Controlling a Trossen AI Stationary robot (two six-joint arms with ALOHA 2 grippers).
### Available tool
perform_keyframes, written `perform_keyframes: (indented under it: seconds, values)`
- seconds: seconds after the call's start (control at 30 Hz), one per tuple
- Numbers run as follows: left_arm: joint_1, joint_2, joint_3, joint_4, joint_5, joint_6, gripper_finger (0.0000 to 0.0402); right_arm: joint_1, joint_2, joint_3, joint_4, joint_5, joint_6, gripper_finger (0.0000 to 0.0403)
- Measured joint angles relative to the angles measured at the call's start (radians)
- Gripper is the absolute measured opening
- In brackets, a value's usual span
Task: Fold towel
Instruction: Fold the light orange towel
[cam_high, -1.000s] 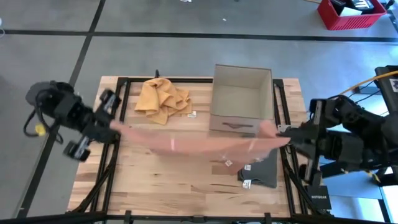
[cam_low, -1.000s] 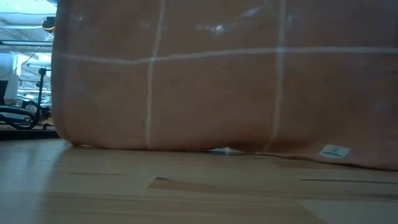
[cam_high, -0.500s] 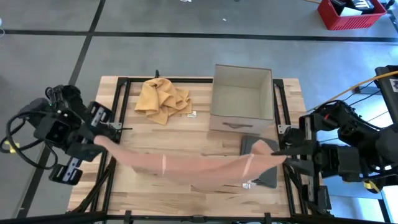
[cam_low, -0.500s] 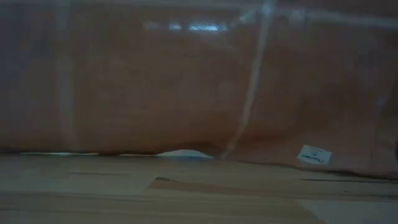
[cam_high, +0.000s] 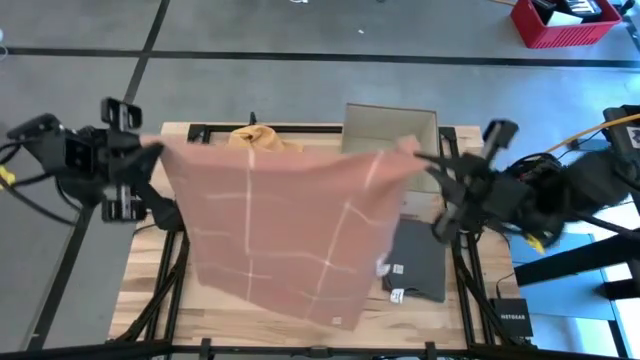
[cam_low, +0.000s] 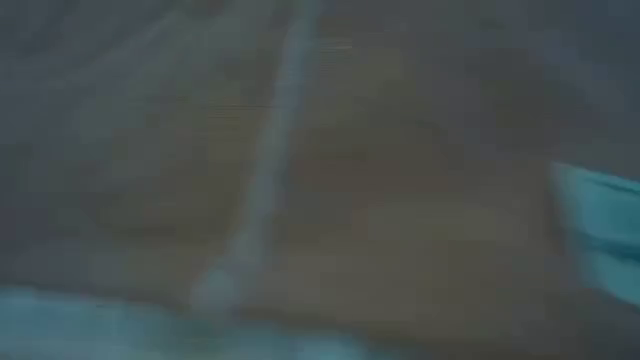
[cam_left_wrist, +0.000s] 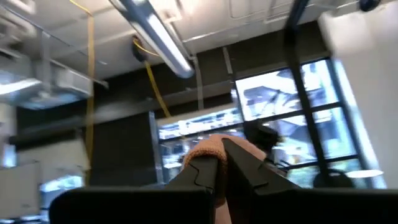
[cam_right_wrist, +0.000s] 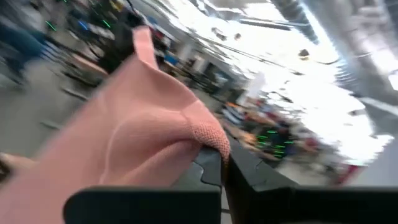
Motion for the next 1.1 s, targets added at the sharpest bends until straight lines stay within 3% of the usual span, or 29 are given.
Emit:
perform_keyframes:
  seconds: [0.3,0.43,0.63,0.83,1.1]
  values:
    - [0.111,-0.036,0.000,-0.002,-0.002,0.094,0.0008,-0.151,0.000,0.000,0.206,-0.015,-0.402,0.0005]
    - [0.120,-0.037,0.000,-0.001,-0.002,0.088,0.0008,-0.155,0.000,0.000,0.256,-0.055,-0.482,0.0005]
    - [0.103,-0.024,0.000,-0.058,0.001,-0.027,0.0008,-0.096,0.003,0.000,0.244,-0.024,-0.494,0.0005]
    - [0.006,-0.010,0.000,-0.332,0.005,-0.308,0.0008,0.060,0.045,0.000,0.119,-0.028,-0.268,0.0005]
    - [-0.159,0.111,0.000,-0.411,0.005,-0.545,0.0008,0.199,0.150,0.000,-0.204,-0.030,0.263,0.0005]
